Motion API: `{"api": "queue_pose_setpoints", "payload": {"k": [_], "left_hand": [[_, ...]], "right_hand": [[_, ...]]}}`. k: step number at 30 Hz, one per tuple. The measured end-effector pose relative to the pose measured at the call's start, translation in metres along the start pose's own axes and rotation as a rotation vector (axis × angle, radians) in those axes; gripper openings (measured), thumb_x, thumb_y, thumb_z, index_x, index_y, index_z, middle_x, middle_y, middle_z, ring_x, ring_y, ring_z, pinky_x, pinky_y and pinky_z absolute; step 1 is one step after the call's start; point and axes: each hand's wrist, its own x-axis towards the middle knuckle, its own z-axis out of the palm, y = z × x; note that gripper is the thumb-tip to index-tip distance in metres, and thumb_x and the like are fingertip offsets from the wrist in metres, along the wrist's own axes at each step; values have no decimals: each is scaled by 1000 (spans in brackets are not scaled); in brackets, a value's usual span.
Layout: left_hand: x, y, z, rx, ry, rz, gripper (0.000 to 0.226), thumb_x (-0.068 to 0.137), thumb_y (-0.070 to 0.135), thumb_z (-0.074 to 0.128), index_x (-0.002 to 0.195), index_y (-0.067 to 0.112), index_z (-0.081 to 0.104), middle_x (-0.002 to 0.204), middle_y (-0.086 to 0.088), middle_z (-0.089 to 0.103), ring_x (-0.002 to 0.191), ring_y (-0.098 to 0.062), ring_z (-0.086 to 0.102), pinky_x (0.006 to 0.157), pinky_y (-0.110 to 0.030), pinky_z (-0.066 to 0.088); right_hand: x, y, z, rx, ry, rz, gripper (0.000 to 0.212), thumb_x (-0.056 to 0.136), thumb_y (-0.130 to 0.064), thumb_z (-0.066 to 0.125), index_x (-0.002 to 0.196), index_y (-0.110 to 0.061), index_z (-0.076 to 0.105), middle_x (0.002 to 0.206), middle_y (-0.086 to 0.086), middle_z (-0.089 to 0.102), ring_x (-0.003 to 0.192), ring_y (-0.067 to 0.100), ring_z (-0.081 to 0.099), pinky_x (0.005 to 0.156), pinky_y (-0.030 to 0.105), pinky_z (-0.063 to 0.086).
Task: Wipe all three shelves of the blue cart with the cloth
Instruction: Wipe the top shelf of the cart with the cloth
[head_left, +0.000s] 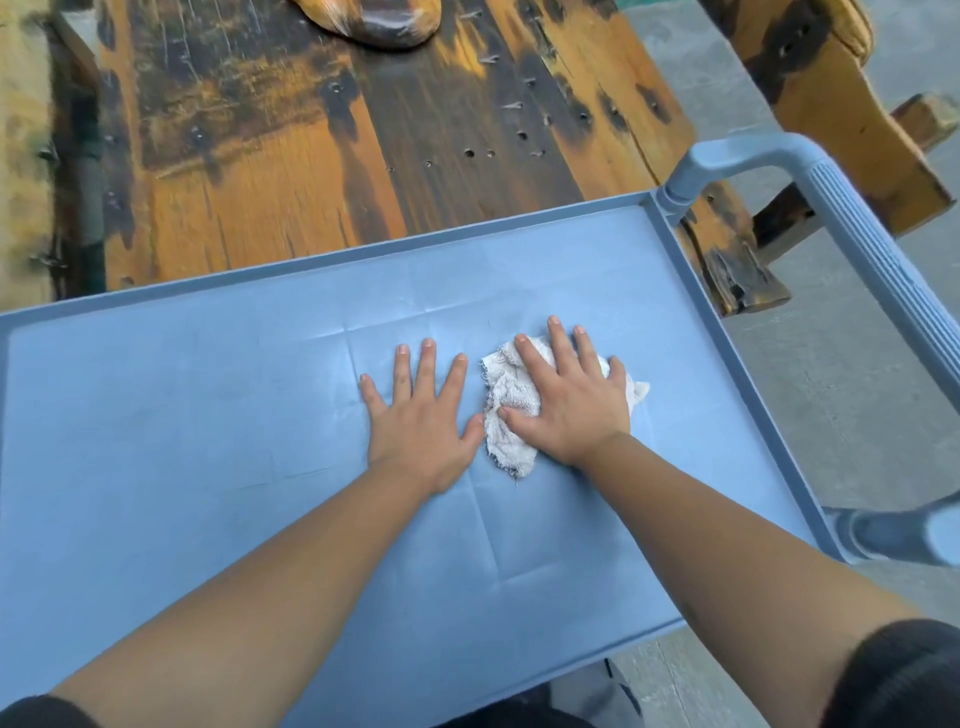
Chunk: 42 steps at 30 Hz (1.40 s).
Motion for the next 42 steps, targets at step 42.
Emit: {"api": "queue_pose_setpoints", "payload": {"k": [42], "left_hand": [[49, 37, 0, -75, 87, -245, 80, 84, 69, 22, 153, 33, 5, 164, 4, -4, 148, -18, -11, 115, -59, 1]], "right_hand": [[163, 42, -28, -13, -63, -352, 74, 79, -82, 26, 143, -44, 28, 160, -16, 17, 150, 25, -10, 105, 73, 12]]}}
